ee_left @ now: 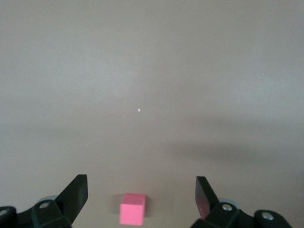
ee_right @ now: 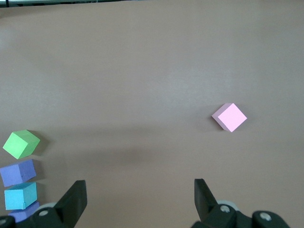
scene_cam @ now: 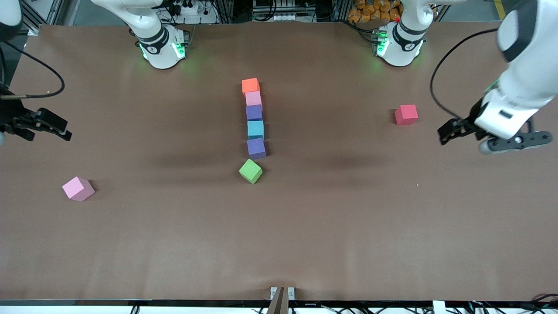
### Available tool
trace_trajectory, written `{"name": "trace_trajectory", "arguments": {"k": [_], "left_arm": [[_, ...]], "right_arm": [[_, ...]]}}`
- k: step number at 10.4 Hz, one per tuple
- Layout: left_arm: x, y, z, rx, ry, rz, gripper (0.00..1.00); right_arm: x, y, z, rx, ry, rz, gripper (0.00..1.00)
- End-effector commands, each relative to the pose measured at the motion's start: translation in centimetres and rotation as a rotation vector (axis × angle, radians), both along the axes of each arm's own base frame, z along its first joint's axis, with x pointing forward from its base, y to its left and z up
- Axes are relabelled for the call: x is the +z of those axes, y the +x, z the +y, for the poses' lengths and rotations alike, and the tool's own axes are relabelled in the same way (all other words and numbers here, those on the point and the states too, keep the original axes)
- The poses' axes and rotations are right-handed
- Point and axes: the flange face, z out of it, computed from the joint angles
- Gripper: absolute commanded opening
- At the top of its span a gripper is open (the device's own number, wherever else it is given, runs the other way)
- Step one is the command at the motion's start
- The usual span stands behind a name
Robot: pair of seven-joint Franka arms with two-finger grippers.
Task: Arrange blocks into number 1
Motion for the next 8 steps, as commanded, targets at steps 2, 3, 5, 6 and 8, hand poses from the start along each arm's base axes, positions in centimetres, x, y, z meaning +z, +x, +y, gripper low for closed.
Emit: {"name": "trace_trajectory", "arguments": {"k": [2, 3, 5, 6, 8], "left_arm": [[5.0, -0.8, 0.0, -0.078, -0.019, -0.012, 1.00], [6.2, -1.2, -0.4, -0.091, -0.018, -0.001, 1.00], [8.5, -1.8, -0.1, -0.127, -0.013, 0.028, 1.00], [9.2, -2.1, 0.5, -0.120, -0.014, 0.040, 1.00], [9.6, -2.4, 0.7, -0.117, -0.015, 0.052, 1.00]], "right_arm": [[0.9, 0.0, 0.0, 0.014, -0.024, 0.002, 1.00], [0.4, 0.2, 0.2, 0.014, -0.022, 0.009, 1.00], [0.2, 0.3, 0.0, 0.007, -0.020, 0.013, 1.00], [0.3, 0.3, -0.3, 0.004, -0.020, 0.011, 1.00], [-0.3, 0.7, -1.5, -0.024, -0.014, 0.016, 1.00]]}}
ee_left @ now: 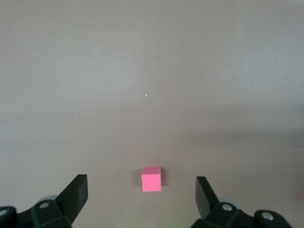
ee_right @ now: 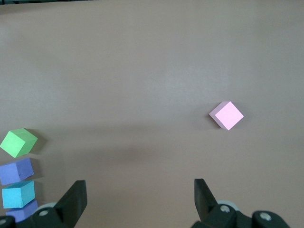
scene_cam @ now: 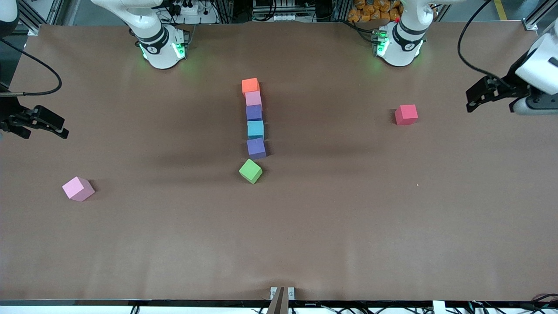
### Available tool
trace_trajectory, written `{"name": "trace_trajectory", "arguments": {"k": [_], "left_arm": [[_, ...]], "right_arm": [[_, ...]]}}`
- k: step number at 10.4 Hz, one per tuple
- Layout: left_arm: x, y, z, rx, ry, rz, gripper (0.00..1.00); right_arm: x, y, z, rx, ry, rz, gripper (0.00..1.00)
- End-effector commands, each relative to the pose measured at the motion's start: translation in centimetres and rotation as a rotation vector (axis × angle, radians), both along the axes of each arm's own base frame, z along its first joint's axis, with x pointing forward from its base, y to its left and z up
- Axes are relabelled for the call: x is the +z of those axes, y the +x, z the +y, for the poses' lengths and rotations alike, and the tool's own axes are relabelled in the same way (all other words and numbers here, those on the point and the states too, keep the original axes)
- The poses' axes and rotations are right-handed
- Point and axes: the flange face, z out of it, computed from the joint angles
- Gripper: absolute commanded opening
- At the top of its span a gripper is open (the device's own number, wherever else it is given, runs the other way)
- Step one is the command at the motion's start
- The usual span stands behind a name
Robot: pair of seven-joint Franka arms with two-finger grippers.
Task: Arrange blocks into number 1
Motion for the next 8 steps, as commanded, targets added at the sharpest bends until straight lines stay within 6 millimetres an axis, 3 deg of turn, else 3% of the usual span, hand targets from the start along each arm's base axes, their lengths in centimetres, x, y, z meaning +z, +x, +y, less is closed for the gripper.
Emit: {"name": "trace_trajectory", "arguments": {"k": [1, 3, 8], "left_arm": [[0.42, 0.16, 0.17, -0.023, -0.023, 0.019, 1.00], [0.42, 0.16, 0.15, -0.023, -0.025, 0.019, 1.00], [0.33, 0.26, 0.18, -0.022, -0.029, 0.021, 1.00]], "right_arm": [[0.14, 0.39, -1.10, -0.017, -0.008, 0.004, 1.00], [0.93, 0.43, -0.92, -0.016, -0.007, -0.011, 1.00], [0.76, 0.39, -0.88, -0.019, -0.003, -0.005, 1.00]]}}
